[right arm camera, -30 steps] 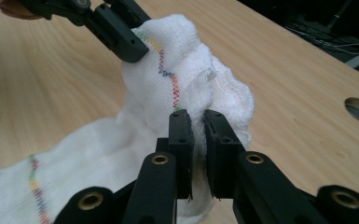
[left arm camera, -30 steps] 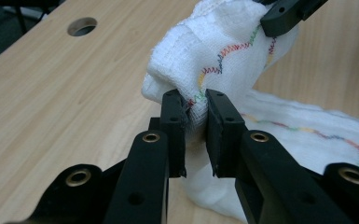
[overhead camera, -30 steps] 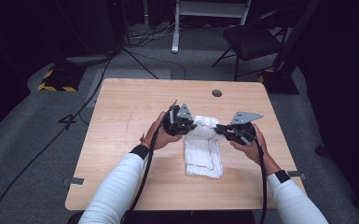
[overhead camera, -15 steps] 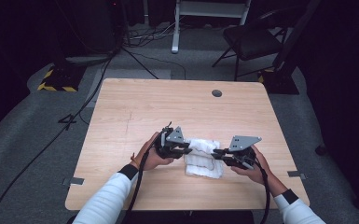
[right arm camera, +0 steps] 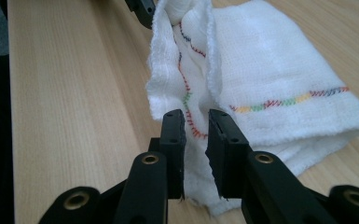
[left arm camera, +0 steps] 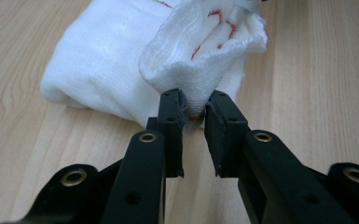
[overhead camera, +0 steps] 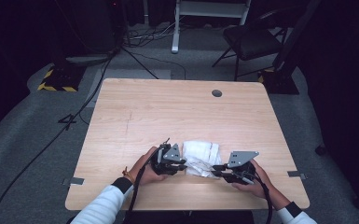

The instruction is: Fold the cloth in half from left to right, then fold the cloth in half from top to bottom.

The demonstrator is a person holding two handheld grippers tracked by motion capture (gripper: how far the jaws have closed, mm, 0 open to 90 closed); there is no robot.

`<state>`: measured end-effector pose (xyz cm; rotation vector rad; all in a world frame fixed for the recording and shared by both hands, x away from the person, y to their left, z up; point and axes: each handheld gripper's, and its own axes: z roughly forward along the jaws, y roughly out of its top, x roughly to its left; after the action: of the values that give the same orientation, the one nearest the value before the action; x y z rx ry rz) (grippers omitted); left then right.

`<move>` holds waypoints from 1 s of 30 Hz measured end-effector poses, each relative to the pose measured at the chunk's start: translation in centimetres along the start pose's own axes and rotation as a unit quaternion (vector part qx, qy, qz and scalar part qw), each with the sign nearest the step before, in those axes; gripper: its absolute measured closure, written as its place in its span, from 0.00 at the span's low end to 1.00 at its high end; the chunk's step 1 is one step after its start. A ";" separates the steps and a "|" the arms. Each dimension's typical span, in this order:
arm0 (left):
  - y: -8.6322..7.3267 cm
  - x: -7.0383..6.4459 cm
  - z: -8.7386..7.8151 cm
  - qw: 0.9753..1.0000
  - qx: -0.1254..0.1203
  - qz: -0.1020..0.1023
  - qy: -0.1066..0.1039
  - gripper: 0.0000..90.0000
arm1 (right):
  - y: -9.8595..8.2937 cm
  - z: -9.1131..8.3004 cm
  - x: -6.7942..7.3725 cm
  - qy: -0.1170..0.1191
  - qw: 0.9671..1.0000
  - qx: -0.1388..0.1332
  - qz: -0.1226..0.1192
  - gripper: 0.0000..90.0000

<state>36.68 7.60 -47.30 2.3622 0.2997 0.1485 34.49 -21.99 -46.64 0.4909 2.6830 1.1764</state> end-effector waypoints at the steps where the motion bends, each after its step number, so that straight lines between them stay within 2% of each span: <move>1: -0.1 -0.1 0.0 1.000 0.005 0.002 0.002 0.84 | -0.2 0.0 0.0 0.000 1.000 0.000 0.005 0.83; 3: -0.5 -0.2 0.1 1.000 0.006 0.001 -0.002 0.83 | -0.5 0.1 0.0 -0.003 1.000 0.003 0.010 0.83; 5: -0.7 -0.5 0.3 1.000 0.009 0.001 -0.004 0.83 | -0.7 0.5 0.1 -0.012 1.000 0.018 0.003 0.83; 8: -0.7 -0.8 0.5 1.000 0.011 0.004 -0.011 0.82 | -0.9 0.8 0.1 -0.014 1.000 0.024 0.002 0.84; 11: -0.9 -1.2 1.0 0.999 0.033 0.016 -0.011 0.77 | -1.2 1.1 0.0 -0.020 0.999 0.032 0.003 0.84; 14: -1.2 -1.4 0.9 1.000 0.025 0.006 -0.013 0.71 | -1.6 1.1 -0.2 -0.019 0.999 0.034 0.009 0.84; 16: -1.4 -1.4 0.7 1.000 0.025 -0.005 -0.003 0.64 | -1.6 0.9 -0.3 -0.026 0.999 0.033 0.008 0.82; 18: -1.7 -1.4 0.2 1.000 0.021 -0.017 0.003 0.62 | -1.5 0.7 -0.5 -0.028 0.999 0.029 0.011 0.80; 22: -2.0 -1.1 -0.5 0.999 0.014 -0.043 0.028 0.49 | -1.4 -0.1 -0.9 -0.047 0.998 0.013 0.026 0.69; 25: -2.3 -0.9 -1.4 0.995 -0.006 -0.074 0.061 0.38 | -1.2 -1.0 -1.2 -0.058 0.998 -0.005 0.037 0.59; 28: -2.4 -0.6 -2.1 0.992 -0.017 -0.090 0.083 0.31 | -0.7 -1.6 -1.5 -0.076 0.996 -0.019 0.046 0.50; 30: -2.5 -0.5 -2.2 0.990 -0.011 -0.102 0.093 0.27 | -0.2 -1.7 -1.6 -0.084 0.995 -0.026 0.048 0.43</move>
<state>35.28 10.73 -47.44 2.2826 0.6226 0.2742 35.45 -23.83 -45.61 0.6857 2.5051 1.1712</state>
